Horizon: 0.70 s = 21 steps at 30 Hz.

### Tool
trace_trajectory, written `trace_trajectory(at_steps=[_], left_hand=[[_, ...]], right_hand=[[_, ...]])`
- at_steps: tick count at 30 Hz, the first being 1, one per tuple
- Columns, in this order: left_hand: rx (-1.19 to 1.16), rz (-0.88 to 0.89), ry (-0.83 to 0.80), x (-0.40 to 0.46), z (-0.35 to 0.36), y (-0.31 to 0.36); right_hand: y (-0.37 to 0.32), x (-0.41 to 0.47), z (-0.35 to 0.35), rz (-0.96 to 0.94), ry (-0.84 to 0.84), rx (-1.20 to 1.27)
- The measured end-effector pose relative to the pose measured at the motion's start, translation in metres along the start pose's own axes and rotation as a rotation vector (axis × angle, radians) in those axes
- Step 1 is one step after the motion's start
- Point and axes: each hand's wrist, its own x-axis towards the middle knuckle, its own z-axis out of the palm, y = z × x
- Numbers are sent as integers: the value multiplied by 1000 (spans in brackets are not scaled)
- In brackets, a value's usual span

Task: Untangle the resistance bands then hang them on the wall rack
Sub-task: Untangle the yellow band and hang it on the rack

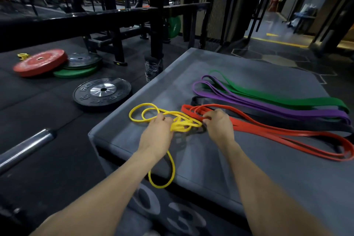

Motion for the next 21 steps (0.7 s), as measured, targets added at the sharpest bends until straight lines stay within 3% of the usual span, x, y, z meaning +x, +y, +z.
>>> trace_trajectory(at_steps=[7,14,16,18,21], left_hand=[[-257,-285,276,-6,-41,-40],[-276,-225,90,-16,-31,-32],[-305,-207,73,-15,-30,-29],[-355,-206,55,-16,-31,-30],[-506,-234,20,-23,-36,-31]], right_hand=[[-9,3,3,44,56,-23],[-19,2,6,-38,97,-64],[-30,-2,8,-168,18,13],[-44,-12,12,-315,-167,85],[-53,-29,26,-443,-347,26]])
